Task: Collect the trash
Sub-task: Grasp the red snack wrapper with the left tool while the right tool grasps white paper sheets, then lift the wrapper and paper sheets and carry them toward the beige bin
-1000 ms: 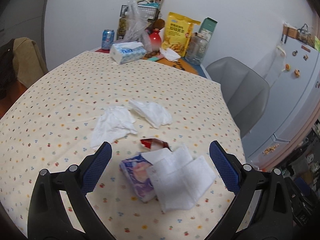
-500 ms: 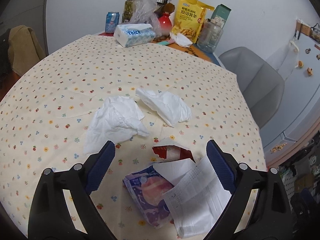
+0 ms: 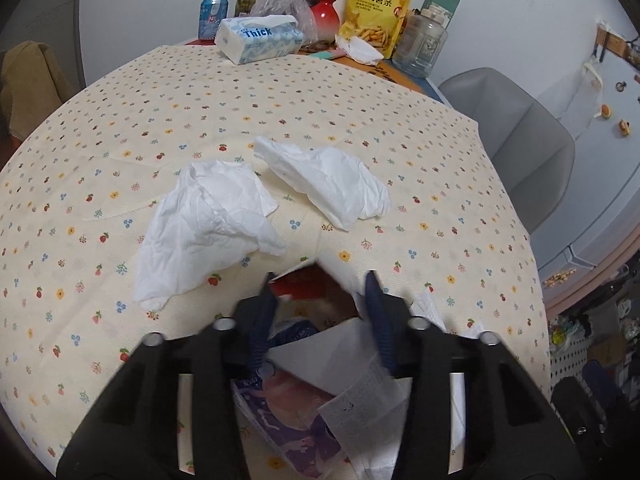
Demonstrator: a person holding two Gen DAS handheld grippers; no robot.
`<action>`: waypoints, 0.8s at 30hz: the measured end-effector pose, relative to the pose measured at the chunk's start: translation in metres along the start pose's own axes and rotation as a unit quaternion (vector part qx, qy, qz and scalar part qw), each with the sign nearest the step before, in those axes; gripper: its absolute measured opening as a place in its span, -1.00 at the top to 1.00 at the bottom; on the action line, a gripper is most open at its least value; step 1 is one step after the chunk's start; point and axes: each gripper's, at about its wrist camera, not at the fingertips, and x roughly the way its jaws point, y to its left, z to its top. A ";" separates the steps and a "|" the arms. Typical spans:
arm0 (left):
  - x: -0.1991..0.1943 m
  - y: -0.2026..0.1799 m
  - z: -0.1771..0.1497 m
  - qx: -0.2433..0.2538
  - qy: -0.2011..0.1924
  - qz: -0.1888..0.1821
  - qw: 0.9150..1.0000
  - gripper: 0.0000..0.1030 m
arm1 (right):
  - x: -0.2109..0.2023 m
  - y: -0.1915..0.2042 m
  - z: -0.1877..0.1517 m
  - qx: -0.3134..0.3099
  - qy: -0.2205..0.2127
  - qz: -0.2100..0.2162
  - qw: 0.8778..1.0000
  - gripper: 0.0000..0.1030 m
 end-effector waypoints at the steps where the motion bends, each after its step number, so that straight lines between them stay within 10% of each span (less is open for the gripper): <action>1: -0.002 0.000 0.001 0.001 -0.001 0.001 1.000 0.46 | 0.001 0.002 0.000 -0.001 0.001 0.002 1.000 -0.69; 7: -0.020 0.022 0.005 -0.021 -0.026 0.011 0.999 0.86 | 0.004 0.014 -0.002 -0.005 0.008 0.014 1.000 -0.68; 24: -0.057 0.087 0.004 -0.053 -0.052 0.021 0.997 0.88 | 0.021 0.054 -0.015 -0.026 0.033 0.044 0.998 -0.49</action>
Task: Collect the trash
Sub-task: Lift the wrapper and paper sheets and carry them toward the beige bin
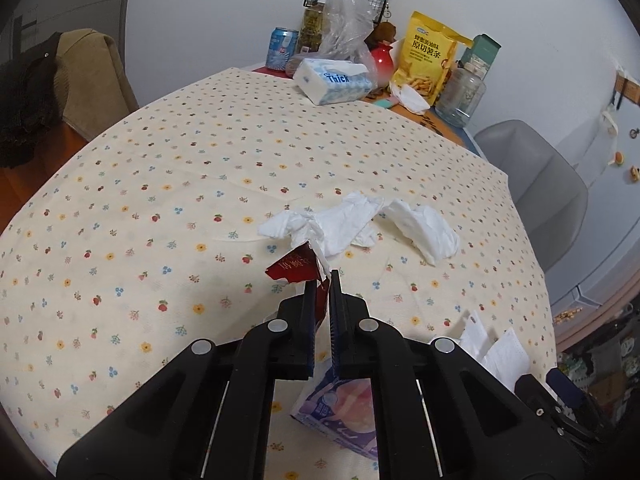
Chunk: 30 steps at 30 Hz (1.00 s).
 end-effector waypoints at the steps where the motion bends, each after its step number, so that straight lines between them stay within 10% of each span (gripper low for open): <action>1: 0.000 0.001 -0.001 0.000 0.001 -0.003 1.000 0.88 | 0.002 0.002 -0.001 -0.003 0.002 -0.002 1.000 -0.49; 5: 0.000 0.002 -0.005 0.004 0.004 -0.013 1.000 0.87 | 0.013 0.005 -0.007 -0.009 0.022 -0.008 1.000 -0.45; 12: -0.004 -0.009 -0.007 0.014 -0.001 -0.013 1.000 0.87 | 0.016 0.010 -0.010 -0.024 0.046 0.017 0.999 0.82; 30: -0.024 -0.076 -0.013 0.066 -0.017 -0.039 0.997 0.87 | -0.057 -0.026 0.010 -0.007 -0.041 -0.006 0.999 0.89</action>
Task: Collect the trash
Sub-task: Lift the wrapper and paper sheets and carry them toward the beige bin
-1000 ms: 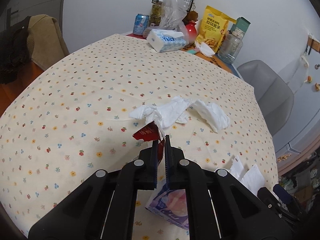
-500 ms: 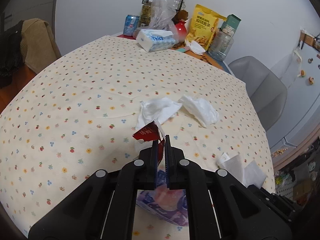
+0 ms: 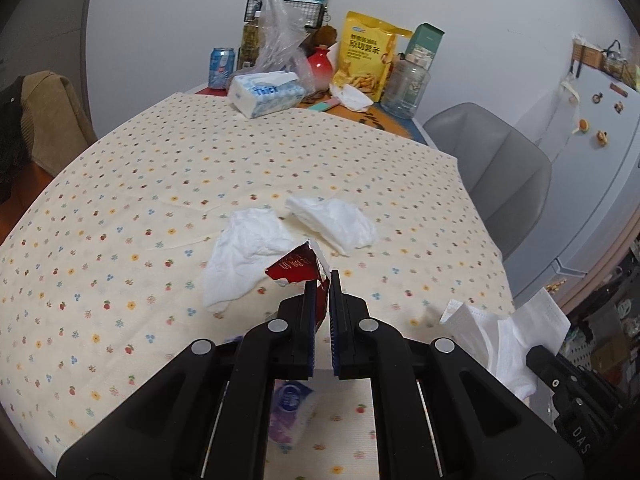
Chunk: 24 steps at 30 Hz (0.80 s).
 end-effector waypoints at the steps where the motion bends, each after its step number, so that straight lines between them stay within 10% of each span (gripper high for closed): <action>1: -0.001 -0.003 0.000 0.002 -0.001 -0.003 1.000 0.87 | -0.003 -0.003 0.001 0.002 -0.004 -0.003 1.000 0.89; 24: 0.010 -0.162 -0.022 0.112 0.010 -0.059 0.992 0.87 | -0.064 -0.135 -0.003 0.075 -0.052 -0.093 0.991 0.88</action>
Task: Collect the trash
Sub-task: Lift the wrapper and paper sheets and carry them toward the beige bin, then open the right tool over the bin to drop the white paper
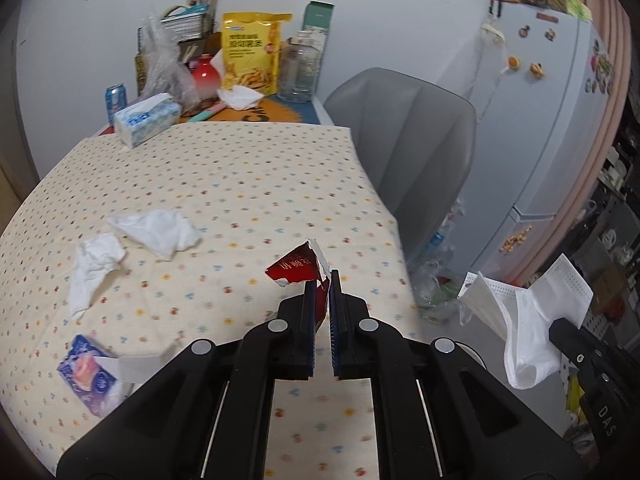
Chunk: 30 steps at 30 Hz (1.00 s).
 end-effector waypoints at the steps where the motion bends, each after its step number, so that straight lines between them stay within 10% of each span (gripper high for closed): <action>1: 0.002 -0.009 0.000 0.007 0.002 -0.003 1.000 0.87 | 0.000 -0.006 0.000 0.004 -0.001 -0.003 1.000 0.88; 30: 0.088 -0.167 -0.028 0.134 0.077 -0.037 0.987 0.87 | 0.062 -0.185 -0.031 0.144 0.043 -0.082 0.985 0.82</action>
